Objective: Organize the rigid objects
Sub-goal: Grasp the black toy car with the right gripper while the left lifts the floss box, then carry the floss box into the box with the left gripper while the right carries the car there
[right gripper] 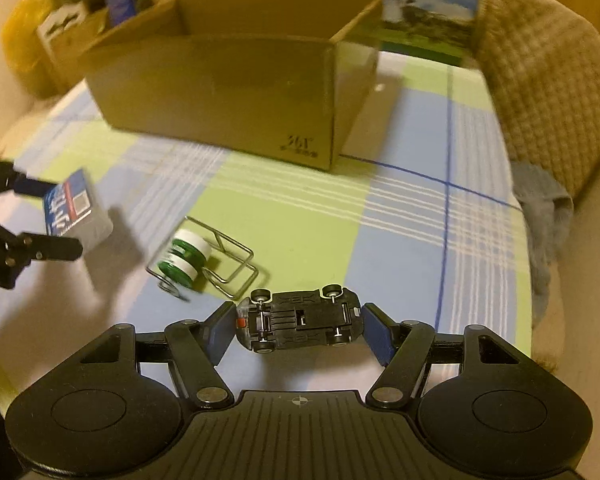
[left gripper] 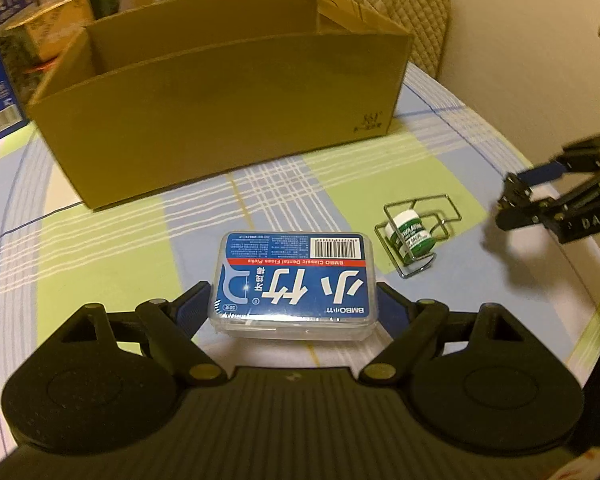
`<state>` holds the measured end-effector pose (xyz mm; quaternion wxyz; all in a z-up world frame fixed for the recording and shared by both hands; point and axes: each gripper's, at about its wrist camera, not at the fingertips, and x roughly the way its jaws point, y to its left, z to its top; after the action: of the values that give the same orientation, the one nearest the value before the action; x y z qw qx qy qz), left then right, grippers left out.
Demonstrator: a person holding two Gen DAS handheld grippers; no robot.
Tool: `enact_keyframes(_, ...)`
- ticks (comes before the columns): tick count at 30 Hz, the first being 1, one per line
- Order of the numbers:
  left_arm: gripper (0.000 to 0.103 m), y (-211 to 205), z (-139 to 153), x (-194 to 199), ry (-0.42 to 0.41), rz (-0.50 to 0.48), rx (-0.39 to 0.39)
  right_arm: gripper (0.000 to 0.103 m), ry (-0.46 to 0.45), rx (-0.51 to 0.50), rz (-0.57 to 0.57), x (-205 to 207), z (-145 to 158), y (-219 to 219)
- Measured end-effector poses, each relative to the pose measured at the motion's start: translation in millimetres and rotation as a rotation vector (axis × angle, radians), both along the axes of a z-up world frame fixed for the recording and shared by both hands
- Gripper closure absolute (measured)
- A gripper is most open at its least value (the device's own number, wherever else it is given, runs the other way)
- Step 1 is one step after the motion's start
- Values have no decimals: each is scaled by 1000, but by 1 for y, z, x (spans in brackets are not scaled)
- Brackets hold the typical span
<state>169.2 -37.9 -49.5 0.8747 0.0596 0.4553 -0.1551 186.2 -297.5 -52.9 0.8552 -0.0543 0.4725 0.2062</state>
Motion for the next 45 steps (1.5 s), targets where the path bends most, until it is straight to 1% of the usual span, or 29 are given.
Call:
enact_keyframes(4, 20, 5, 18, -9, -15, 51, -10, 39, -3, 52, -44, -11, 18, 5)
enact_keyframes(8, 20, 12, 38, -14, -37, 81, -3, 39, -18, 90, -66, -20, 37, 15)
enact_keyframes(17, 20, 26, 86, -14, -100, 111, 1, 39, -81, 135, -37, -17, 84, 52)
enact_keyframes(21, 20, 31, 99, -13, -117, 116, -3, 39, -114, 138, -14, -10, 103, 68)
enact_keyframes(26, 20, 40, 114, -3, -131, 119, -18, 39, -137, 138, -3, 5, 118, 80)
enact_keyframes(30, 20, 49, 126, 17, -145, 120, -31, 39, -156, 149, -8, 25, 130, 85)
enact_keyframes(32, 20, 54, 133, 31, -153, 127, -35, 39, -176, 138, -13, 38, 136, 88)
enact_keyframes(35, 20, 63, 142, 59, -164, 139, -43, 39, -207, 134, -23, 61, 146, 90)
enact_keyframes(38, 20, 69, 147, 92, -173, 158, -35, 39, -232, 131, -48, 90, 152, 92)
enact_keyframes(42, 20, 75, 145, 132, -169, 184, -33, 39, -213, 137, -88, 127, 145, 94)
enact_keyframes(45, 20, 76, 135, 157, -154, 188, -25, 39, -189, 132, -108, 148, 130, 95)
